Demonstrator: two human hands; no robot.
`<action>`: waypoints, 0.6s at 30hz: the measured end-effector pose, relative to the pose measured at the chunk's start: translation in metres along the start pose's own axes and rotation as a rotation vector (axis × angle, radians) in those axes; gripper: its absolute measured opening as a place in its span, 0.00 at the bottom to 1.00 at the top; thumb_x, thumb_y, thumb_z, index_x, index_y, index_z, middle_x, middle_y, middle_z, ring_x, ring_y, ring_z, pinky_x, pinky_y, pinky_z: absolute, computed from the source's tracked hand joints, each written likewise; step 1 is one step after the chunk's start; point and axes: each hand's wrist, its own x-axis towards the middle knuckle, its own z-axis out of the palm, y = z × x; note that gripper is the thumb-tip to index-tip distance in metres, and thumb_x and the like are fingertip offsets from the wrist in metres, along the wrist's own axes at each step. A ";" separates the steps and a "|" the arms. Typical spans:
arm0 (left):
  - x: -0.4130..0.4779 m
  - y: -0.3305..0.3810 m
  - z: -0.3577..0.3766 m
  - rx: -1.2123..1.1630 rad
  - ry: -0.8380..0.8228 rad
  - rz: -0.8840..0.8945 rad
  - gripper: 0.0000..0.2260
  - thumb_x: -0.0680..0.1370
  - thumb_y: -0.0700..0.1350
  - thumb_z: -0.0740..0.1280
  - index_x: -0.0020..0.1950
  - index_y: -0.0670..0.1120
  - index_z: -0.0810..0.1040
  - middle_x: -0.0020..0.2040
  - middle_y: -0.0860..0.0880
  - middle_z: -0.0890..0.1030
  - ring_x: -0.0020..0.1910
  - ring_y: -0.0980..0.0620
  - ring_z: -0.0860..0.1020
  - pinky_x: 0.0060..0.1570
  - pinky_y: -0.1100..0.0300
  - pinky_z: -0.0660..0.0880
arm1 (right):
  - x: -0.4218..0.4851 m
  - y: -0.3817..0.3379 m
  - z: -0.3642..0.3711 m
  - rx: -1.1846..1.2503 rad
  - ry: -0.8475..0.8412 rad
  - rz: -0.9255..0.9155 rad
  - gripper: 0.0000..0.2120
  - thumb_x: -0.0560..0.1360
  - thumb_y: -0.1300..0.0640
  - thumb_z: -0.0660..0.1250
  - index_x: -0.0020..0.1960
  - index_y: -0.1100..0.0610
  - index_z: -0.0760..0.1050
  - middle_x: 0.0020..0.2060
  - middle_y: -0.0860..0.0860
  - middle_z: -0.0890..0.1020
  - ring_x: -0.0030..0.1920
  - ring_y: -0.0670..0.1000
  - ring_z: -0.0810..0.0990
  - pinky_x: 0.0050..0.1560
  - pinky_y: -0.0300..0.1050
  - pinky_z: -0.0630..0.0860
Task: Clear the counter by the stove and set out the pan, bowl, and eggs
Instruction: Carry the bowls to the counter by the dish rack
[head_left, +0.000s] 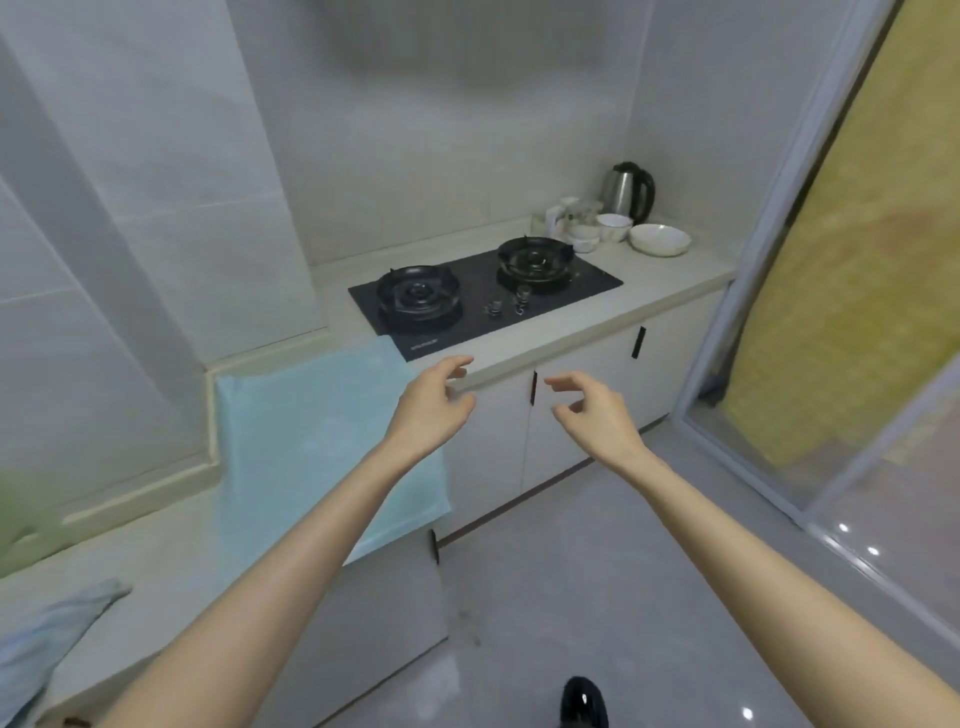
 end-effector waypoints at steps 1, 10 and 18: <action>0.015 0.003 0.008 -0.006 -0.008 0.004 0.21 0.77 0.42 0.64 0.71 0.51 0.68 0.65 0.51 0.75 0.58 0.52 0.75 0.59 0.55 0.73 | 0.013 0.008 -0.005 -0.005 0.009 0.004 0.17 0.77 0.62 0.62 0.65 0.53 0.72 0.62 0.48 0.77 0.41 0.42 0.77 0.48 0.38 0.70; 0.199 0.042 0.103 -0.032 -0.050 0.037 0.21 0.76 0.43 0.65 0.69 0.51 0.70 0.64 0.50 0.76 0.56 0.51 0.76 0.57 0.59 0.71 | 0.175 0.097 -0.087 -0.008 0.064 0.000 0.18 0.76 0.62 0.63 0.64 0.52 0.73 0.61 0.47 0.77 0.41 0.45 0.79 0.49 0.41 0.74; 0.348 0.084 0.167 -0.080 -0.050 0.012 0.21 0.77 0.43 0.65 0.70 0.51 0.69 0.63 0.53 0.76 0.55 0.54 0.75 0.59 0.57 0.72 | 0.316 0.156 -0.163 0.007 0.099 0.016 0.16 0.76 0.62 0.63 0.62 0.51 0.74 0.60 0.47 0.77 0.38 0.46 0.79 0.51 0.47 0.77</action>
